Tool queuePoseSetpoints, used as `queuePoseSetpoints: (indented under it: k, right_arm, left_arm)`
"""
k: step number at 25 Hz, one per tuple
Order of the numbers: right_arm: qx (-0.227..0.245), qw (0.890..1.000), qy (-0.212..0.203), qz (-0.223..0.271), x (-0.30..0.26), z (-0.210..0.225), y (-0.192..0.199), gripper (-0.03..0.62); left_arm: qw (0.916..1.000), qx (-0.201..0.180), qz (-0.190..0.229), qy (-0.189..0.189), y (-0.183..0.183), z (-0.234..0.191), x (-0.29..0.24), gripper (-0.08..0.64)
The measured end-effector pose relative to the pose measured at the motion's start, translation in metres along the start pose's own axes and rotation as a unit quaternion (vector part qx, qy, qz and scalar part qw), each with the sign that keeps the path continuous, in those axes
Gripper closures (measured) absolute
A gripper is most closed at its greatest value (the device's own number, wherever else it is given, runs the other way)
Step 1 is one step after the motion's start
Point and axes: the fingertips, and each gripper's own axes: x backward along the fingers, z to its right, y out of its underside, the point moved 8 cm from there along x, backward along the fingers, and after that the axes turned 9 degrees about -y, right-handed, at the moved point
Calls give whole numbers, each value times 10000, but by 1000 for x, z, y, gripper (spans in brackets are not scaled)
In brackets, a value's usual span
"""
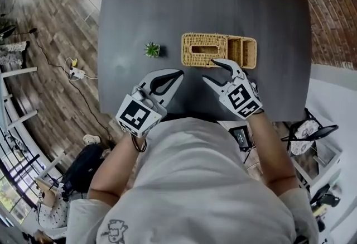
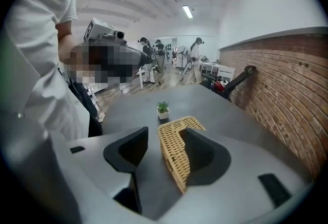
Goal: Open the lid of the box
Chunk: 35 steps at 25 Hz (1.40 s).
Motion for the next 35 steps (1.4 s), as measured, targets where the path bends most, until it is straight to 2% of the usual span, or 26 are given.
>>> queuePoseSetpoints:
  k: [8, 20, 26, 35]
  right_arm:
    - [323, 9969, -236, -681, -34, 17, 18, 337]
    - [714, 9859, -560, -1404, -77, 32, 29, 316]
    - [1094, 9780, -632, -1662, -93, 28, 31, 316]
    - [1632, 9635, -492, -2066, -103, 26, 38, 324]
  left_arm:
    - [9991, 217, -359, 2, 28, -24, -20, 549]
    - [9977, 397, -527, 140, 48, -50, -43, 549]
    - [9970, 474, -585, 161, 59, -58, -47, 549]
    - [9971, 666, -360, 107, 56, -62, -45, 549]
